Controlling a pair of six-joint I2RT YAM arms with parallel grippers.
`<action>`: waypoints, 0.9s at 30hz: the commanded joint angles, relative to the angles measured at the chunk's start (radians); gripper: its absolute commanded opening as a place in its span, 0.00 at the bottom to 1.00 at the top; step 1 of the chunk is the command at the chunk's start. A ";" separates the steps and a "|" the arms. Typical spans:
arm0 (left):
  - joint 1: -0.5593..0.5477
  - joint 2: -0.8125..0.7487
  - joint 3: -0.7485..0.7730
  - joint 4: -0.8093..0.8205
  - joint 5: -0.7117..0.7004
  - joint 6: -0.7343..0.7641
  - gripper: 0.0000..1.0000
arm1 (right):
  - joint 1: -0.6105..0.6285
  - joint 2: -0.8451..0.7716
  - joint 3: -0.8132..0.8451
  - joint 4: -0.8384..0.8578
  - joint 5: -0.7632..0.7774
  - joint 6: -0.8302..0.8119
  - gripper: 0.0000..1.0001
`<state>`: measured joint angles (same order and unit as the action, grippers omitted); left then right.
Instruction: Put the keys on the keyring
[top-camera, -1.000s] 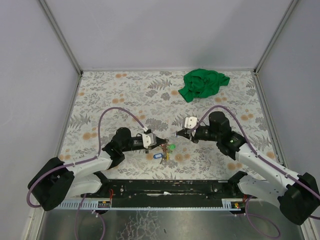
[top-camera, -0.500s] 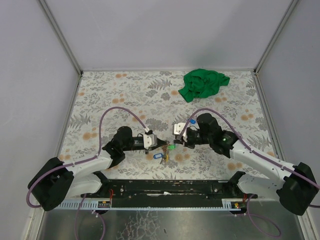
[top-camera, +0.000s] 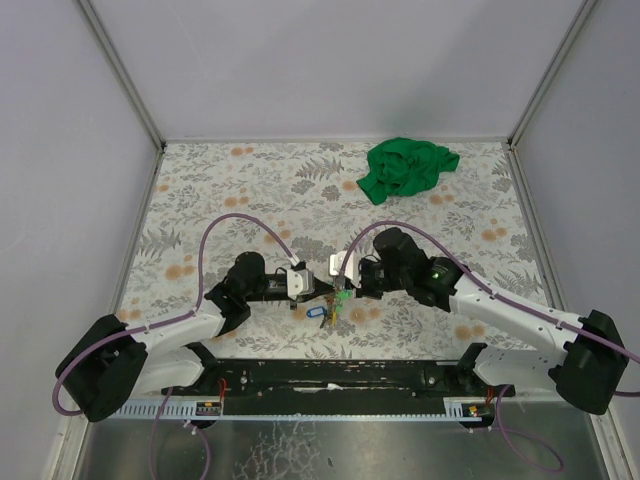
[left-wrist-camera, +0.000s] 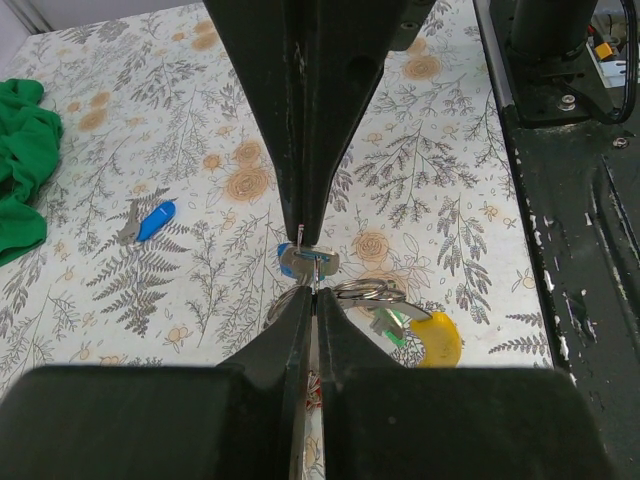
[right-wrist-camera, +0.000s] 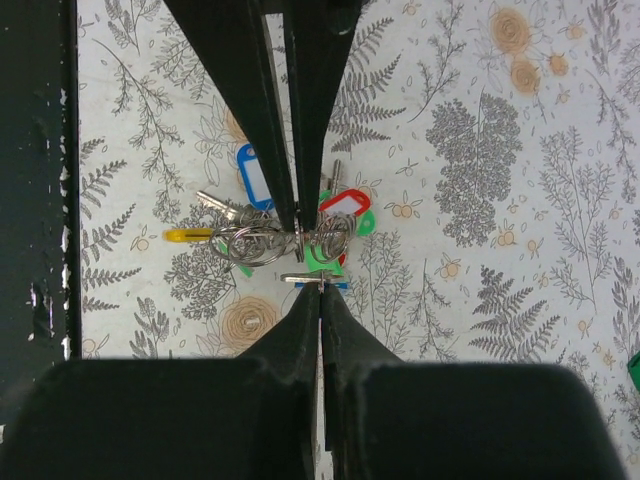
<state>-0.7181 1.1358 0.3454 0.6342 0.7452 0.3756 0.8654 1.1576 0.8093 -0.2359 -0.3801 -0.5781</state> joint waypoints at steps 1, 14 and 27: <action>-0.003 -0.013 0.029 0.036 0.026 0.008 0.00 | 0.029 0.005 0.065 -0.039 0.050 -0.016 0.00; -0.003 -0.012 0.030 0.044 0.010 -0.009 0.00 | 0.072 0.034 0.101 -0.091 0.100 -0.013 0.00; -0.003 -0.013 0.033 0.048 0.009 -0.021 0.00 | 0.097 0.036 0.102 -0.080 0.139 -0.005 0.00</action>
<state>-0.7181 1.1358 0.3454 0.6350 0.7517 0.3668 0.9497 1.1973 0.8646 -0.3283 -0.2630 -0.5838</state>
